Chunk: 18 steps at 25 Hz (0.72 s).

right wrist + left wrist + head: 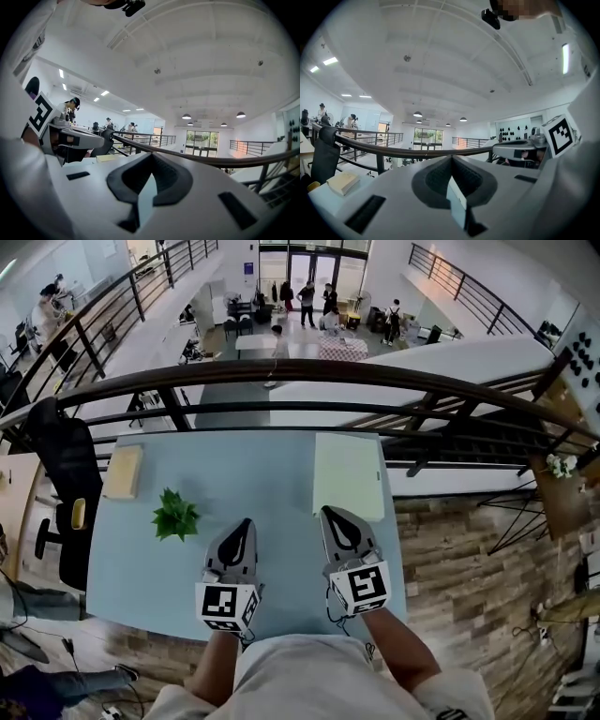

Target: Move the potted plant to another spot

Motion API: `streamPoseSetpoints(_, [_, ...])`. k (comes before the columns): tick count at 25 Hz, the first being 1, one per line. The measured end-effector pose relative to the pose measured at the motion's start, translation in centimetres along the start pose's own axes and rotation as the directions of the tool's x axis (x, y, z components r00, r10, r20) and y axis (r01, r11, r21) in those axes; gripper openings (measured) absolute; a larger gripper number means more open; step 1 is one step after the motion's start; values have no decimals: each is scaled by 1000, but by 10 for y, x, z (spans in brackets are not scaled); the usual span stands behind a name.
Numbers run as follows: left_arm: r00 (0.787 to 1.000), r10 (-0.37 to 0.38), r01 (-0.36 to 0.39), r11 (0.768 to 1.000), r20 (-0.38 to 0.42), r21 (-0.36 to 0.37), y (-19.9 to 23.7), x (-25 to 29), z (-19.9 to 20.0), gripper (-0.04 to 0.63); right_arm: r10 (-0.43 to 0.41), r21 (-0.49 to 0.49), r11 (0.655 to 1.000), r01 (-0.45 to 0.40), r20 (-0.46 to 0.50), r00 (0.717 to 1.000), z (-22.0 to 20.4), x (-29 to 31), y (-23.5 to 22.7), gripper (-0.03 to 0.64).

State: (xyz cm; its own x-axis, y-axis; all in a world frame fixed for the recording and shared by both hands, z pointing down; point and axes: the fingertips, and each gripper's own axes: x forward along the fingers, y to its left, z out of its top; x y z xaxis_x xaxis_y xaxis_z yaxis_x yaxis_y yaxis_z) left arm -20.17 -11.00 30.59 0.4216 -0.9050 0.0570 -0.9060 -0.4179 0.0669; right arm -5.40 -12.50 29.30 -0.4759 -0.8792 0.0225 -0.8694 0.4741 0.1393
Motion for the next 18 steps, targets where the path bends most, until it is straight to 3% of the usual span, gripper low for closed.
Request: streamPoseSetpoints(18, [999,43,-43,999,3,-10,22,-17,-8,11,41,-11,999,-41,8,999,1,13,23,3])
